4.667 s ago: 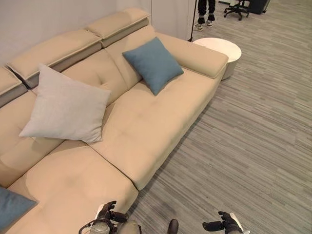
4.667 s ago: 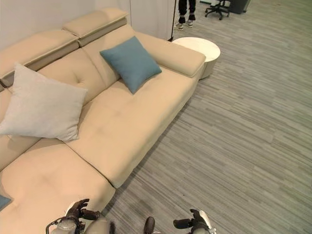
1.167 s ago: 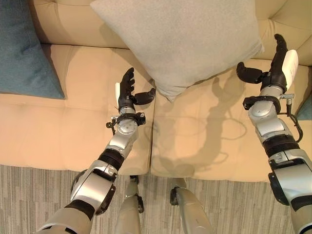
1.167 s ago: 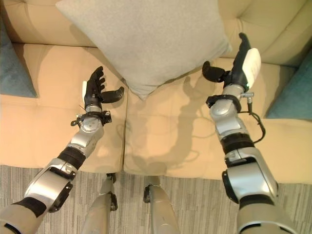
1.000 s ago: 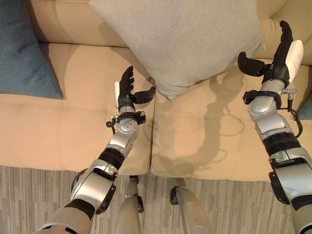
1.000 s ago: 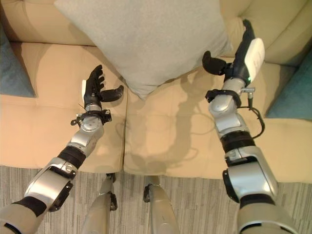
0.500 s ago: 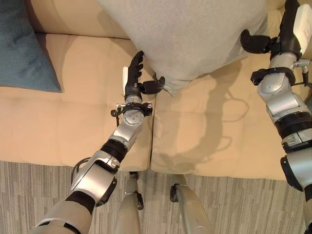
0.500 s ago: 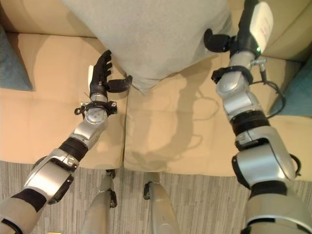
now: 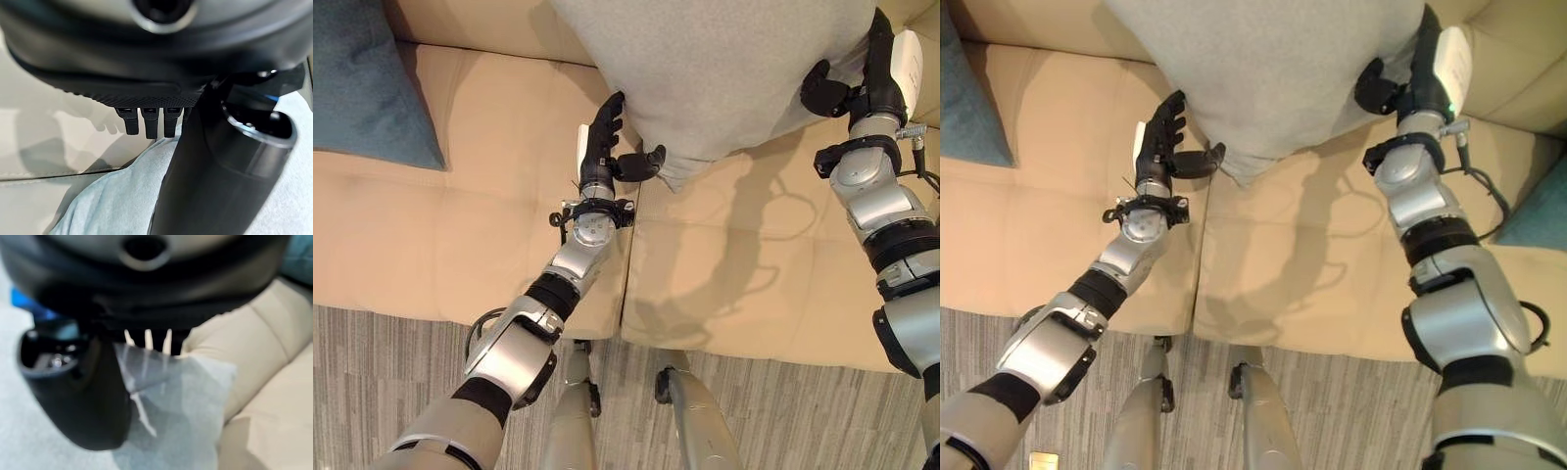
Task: Pick up all the scattered cushions and arrange them neatly on the sofa.
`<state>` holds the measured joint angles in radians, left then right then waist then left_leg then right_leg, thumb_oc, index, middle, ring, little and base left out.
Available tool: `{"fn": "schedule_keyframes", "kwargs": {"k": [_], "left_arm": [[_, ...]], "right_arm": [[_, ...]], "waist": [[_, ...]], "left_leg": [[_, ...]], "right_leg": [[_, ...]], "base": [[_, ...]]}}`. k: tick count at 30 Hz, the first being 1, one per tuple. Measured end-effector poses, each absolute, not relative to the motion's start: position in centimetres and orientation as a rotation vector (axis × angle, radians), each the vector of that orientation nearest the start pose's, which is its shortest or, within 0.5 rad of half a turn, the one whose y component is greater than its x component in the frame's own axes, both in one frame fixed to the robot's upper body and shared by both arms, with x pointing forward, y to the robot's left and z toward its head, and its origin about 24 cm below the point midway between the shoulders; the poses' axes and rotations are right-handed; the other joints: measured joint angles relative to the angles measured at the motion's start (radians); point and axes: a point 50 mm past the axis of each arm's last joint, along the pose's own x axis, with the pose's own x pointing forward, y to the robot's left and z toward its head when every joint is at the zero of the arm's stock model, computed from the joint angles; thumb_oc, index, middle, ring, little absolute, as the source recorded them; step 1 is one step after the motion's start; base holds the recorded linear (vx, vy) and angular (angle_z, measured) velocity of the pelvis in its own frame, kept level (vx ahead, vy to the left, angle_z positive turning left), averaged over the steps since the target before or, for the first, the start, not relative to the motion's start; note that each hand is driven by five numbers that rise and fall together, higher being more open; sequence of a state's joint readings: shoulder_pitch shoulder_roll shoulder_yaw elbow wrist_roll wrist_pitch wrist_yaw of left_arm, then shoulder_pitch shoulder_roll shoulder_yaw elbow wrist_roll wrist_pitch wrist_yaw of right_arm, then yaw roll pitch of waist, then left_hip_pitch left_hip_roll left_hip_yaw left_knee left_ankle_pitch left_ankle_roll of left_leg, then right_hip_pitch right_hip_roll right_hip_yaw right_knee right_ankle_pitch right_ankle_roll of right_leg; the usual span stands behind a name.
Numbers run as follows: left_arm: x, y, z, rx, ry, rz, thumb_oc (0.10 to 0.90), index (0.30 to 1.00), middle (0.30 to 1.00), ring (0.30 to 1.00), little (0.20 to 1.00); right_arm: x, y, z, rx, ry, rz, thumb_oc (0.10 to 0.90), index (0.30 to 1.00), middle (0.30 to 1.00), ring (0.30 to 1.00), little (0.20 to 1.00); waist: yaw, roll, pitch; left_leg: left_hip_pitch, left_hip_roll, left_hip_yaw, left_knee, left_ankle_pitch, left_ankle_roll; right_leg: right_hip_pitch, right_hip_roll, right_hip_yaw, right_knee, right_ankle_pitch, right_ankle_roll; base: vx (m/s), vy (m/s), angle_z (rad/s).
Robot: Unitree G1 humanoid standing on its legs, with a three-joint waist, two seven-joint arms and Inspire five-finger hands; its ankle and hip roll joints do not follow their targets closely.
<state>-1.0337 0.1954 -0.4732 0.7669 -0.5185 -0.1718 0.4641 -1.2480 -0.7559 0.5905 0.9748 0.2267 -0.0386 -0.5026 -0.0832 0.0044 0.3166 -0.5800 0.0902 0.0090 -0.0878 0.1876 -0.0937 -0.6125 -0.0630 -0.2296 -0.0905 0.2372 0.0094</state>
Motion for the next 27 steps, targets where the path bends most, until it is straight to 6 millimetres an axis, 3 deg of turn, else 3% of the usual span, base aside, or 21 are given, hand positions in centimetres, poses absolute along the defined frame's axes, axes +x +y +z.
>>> {"fn": "schedule_keyframes", "kwargs": {"k": [10, 18, 22, 27], "left_arm": [[39.8, 10.3, 20.7, -0.069, -0.324, 0.079, 0.4, 0.3, 0.3, 0.3, 0.3], [39.4, 11.5, 21.9, -0.122, -0.374, 0.109, 0.4, 0.3, 0.3, 0.3, 0.3], [38.0, 12.2, 21.6, -0.213, -0.42, 0.104, 0.4, 0.3, 0.3, 0.3, 0.3], [36.4, 13.2, 22.1, -0.161, -0.515, 0.089, 0.4, 0.3, 0.3, 0.3, 0.3]], "right_arm": [[39.2, -26.1, 28.4, -0.682, -0.415, -0.535, 0.4, 0.3, 0.3, 0.3, 0.3], [38.3, -25.2, 25.2, -0.622, -0.414, -0.448, 0.4, 0.3, 0.3, 0.3, 0.3], [37.5, -24.0, 21.6, -0.518, -0.381, -0.405, 0.4, 0.3, 0.3, 0.3, 0.3], [36.4, -23.1, 18.6, -0.428, -0.361, -0.384, 0.4, 0.3, 0.3, 0.3, 0.3]], "waist": [[0.01, 0.0, 0.0], [0.015, 0.0, 0.0], [0.013, -0.001, 0.001], [0.012, -0.001, 0.001]], "left_leg": [[-0.015, 0.002, 0.001, 0.0, 0.002, -0.002], [-0.019, -0.008, 0.004, 0.0, 0.002, -0.002], [0.029, -0.013, 0.007, 0.0, 0.002, -0.002], [0.045, -0.015, 0.008, 0.0, 0.002, -0.002]], "right_leg": [[-0.019, 0.005, 0.003, 0.0, 0.0, 0.0], [-0.022, -0.011, 0.004, 0.0, 0.0, 0.0], [0.029, -0.016, 0.008, 0.0, 0.0, 0.0], [0.045, -0.018, 0.014, 0.0, 0.0, 0.0]], "base": [[0.0, 0.004, -0.01], [0.0, 0.017, 0.01], [0.0, 0.033, 0.02], [0.0, 0.028, 0.02]]}}
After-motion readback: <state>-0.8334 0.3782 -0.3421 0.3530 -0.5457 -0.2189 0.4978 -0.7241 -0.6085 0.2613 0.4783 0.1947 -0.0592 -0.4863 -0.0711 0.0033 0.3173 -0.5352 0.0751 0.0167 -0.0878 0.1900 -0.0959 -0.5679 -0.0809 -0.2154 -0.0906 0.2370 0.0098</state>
